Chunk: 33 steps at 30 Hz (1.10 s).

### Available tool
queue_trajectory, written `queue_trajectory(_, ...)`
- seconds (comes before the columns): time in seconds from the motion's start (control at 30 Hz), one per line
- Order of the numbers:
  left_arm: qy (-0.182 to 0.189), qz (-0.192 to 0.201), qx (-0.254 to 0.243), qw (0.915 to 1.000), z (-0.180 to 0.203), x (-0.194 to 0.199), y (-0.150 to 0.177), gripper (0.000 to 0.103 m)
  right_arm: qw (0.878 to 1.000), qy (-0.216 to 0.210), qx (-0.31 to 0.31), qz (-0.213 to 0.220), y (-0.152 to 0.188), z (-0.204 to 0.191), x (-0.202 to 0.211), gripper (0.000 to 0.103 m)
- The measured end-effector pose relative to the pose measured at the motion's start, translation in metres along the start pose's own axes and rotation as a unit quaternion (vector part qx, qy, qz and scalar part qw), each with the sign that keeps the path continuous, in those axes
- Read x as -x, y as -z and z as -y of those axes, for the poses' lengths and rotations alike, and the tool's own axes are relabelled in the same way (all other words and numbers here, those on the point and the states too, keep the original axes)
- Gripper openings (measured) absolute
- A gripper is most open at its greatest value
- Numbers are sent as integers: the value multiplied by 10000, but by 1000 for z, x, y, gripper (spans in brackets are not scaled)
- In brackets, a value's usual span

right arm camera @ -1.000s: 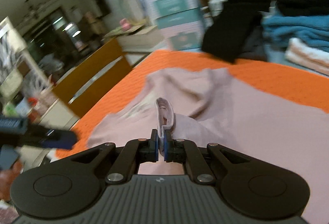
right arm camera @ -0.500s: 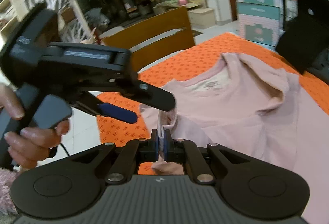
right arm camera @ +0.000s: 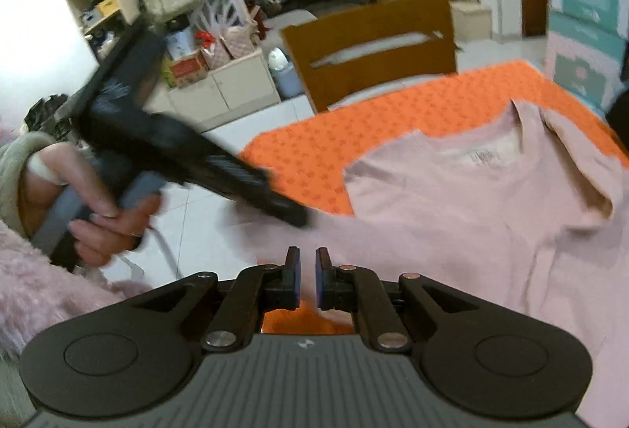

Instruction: Fold clothes

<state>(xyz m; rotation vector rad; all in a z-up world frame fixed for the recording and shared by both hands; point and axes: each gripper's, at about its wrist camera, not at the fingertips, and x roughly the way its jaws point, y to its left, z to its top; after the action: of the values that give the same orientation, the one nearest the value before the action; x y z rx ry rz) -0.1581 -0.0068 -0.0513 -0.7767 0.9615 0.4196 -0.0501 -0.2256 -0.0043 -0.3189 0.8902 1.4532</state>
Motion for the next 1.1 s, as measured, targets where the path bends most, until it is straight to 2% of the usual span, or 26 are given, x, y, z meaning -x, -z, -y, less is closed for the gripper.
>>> queue_trajectory(0.23, -950, -173, 104, 9953, -61, 34, 36, 11, 9953, 638, -700, -216, 18, 52, 11, 15)
queue_trajectory(0.37, -1257, -343, 451, 9904, -90, 43, 61, 11, 9896, 959, -1023, -326, 29, 80, 11, 15)
queue_trajectory(0.5, -1588, -511, 584, 9843, -106, 49, 87, 13, 9863, 1095, -1159, -431, 32, 105, 5, 15)
queue_trajectory(0.53, -1597, -495, 627, 9839, -109, 52, 91, 16, 9859, 1113, -1163, -457, 31, 109, 4, 15)
queue_trajectory(0.6, -1619, -311, 635, 9843, -107, 58, 95, 28, 9857, 1130, -1142, -517, 27, 113, -2, 16)
queue_trajectory(0.67, -1603, -33, 542, 9856, -101, 64, 93, 52, 9860, 1114, -1104, -563, 23, 115, -8, 17)
queue_trajectory(0.7, -1586, 124, 462, 9862, -97, 65, 90, 55, 9863, 1101, -1083, -583, 22, 116, -10, 18)
queue_trajectory(0.87, -1264, 620, -271, 9897, -61, 54, 64, 60, 9872, 1069, -1062, -519, 18, 112, -11, 23)
queue_trajectory(1.1, -639, 679, -1046, 9901, -13, 11, 25, 60, 9883, 1029, -1049, -401, 12, 105, -11, 24)
